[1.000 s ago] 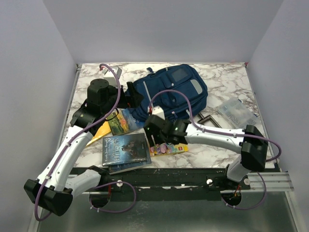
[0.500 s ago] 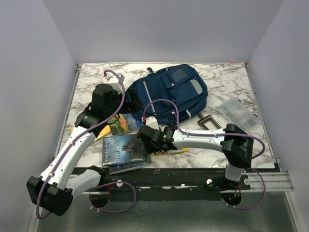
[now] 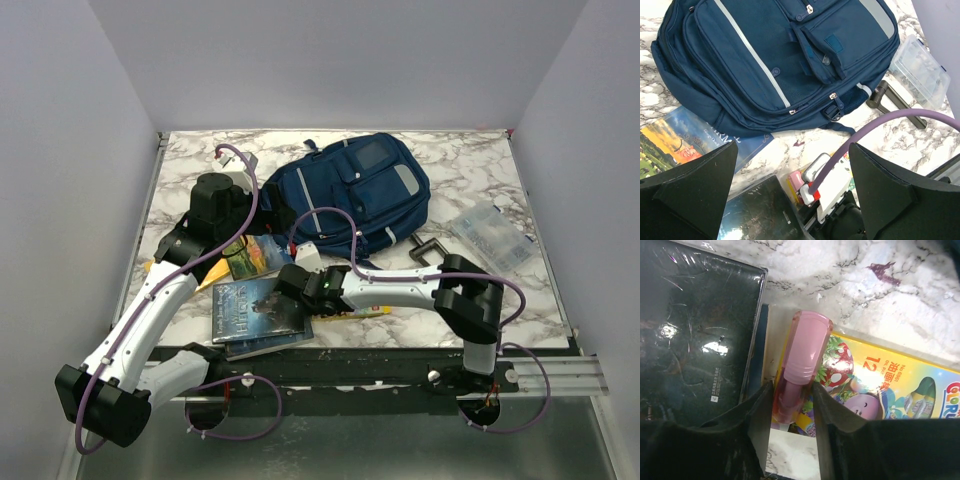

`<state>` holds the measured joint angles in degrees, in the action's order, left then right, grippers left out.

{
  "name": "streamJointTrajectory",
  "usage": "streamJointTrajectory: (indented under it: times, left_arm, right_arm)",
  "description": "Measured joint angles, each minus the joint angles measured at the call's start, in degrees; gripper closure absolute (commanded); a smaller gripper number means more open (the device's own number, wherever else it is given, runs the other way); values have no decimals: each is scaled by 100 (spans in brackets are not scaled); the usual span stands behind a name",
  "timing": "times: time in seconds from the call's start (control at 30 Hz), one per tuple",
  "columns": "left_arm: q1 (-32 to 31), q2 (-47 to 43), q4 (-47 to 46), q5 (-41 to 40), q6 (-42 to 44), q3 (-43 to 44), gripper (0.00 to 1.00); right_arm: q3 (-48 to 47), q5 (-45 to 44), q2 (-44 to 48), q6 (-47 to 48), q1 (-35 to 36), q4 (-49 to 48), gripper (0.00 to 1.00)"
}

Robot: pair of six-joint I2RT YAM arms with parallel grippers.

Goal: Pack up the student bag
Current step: Pick up the stationery from the center of the board.

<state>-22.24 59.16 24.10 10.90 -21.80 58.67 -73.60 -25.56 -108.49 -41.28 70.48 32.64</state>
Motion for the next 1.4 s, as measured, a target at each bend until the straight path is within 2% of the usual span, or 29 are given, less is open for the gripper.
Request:
streamJointTrajectory:
  times: [0.1, 0.27, 0.47, 0.57, 0.73, 0.93, 1.07, 1.2, 1.4]
  left_arm:
    - [0, 0, 0, 2, 0, 0, 6]
    - [2, 0, 0, 17, 0, 0, 5]
    - [105, 28, -44, 251, -57, -4, 3]
    - [328, 136, -264, 772, -240, -59, 6]
    - [603, 704, -1040, 2461, -828, -295, 10]
    - [538, 1473, -2052, 4170, -1788, -579, 16]
    - [361, 1628, -2371, 4721, -2083, -599, 23]
    - [146, 1709, -2573, 5071, -2199, -599, 46]
    - [63, 1952, -2664, 5276, -2319, -599, 48]
  right_arm:
    - [-15, -179, -28, 37, 13, -17, 71]
    - [245, -446, 109, 297, 35, -284, 90]
    - [979, -667, 968, 1182, 24, -588, 99]
    - [1342, -627, 1786, 1729, -76, -809, 99]
    - [1668, -407, 3171, 2424, -308, -1204, 99]
    - [1679, -308, 3884, 2909, -422, -1349, 99]
    - [1679, -240, 3923, 3112, -422, -1311, 99]
    - [1679, -170, 3930, 3241, -422, -1281, 99]
    - [1679, -59, 3950, 3392, -422, -1261, 99]
